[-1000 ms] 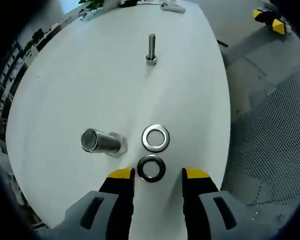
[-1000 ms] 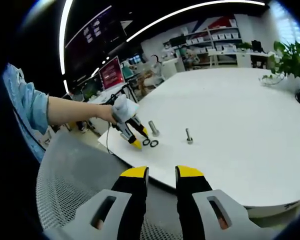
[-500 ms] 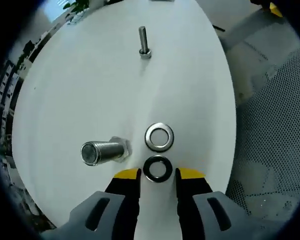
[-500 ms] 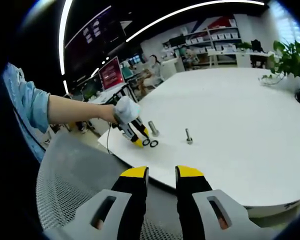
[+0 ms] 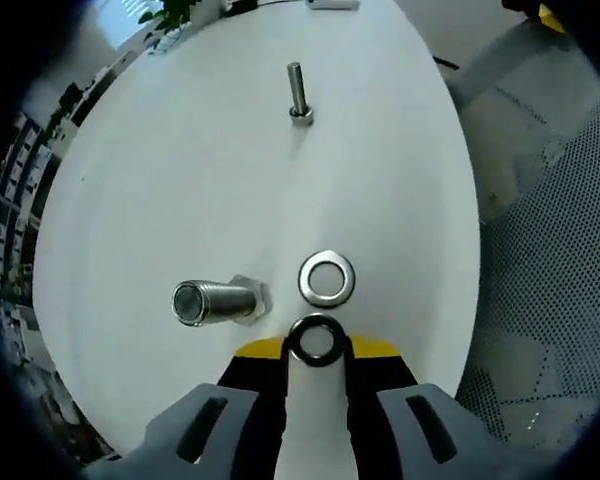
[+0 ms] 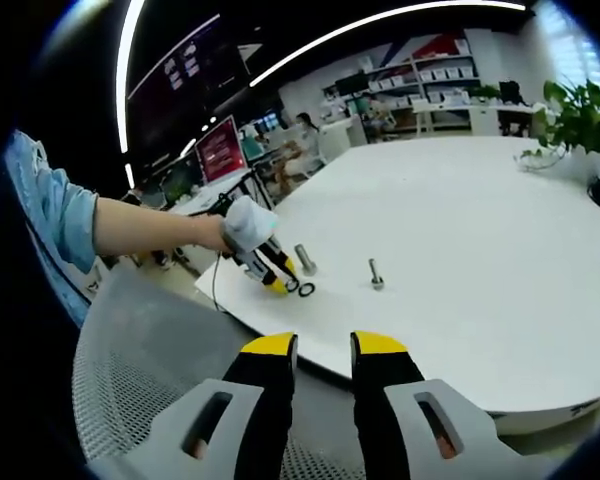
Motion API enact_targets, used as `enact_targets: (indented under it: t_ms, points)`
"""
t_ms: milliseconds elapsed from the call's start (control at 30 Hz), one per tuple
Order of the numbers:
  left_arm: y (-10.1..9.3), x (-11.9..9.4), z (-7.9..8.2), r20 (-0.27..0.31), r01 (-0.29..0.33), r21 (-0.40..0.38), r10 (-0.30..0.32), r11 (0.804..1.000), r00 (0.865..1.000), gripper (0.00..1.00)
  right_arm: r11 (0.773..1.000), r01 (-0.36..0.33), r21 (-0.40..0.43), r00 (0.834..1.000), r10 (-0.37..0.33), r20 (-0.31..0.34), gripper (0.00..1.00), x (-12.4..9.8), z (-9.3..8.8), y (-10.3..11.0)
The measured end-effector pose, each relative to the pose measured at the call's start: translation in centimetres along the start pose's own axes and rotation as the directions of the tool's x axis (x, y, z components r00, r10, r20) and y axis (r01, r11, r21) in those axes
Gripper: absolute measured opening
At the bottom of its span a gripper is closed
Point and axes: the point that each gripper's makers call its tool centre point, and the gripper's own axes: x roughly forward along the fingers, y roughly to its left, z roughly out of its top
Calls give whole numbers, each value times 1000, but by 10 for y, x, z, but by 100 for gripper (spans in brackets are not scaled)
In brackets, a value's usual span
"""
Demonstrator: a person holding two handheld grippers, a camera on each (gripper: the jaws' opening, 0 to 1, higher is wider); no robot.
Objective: Place the washer onto the threaded stud by aligning its center hole with the stud, sliding it down to the base, and recovering from edge contact or off-axis alignment until the washer reaches the visible bottom stop.
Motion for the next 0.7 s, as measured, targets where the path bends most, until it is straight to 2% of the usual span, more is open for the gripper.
enact_targets:
  t_ms: [333,700]
  points:
    - [1,-13,3,27,-18,-34,19,999,999,19,1000,2,0,1000,-2,-1,24,0,0,0]
    - [1,-30,7,43,-42,-27,43,999,998,19,1000,3,-2,1000,-3,-9,23,0,-1,0]
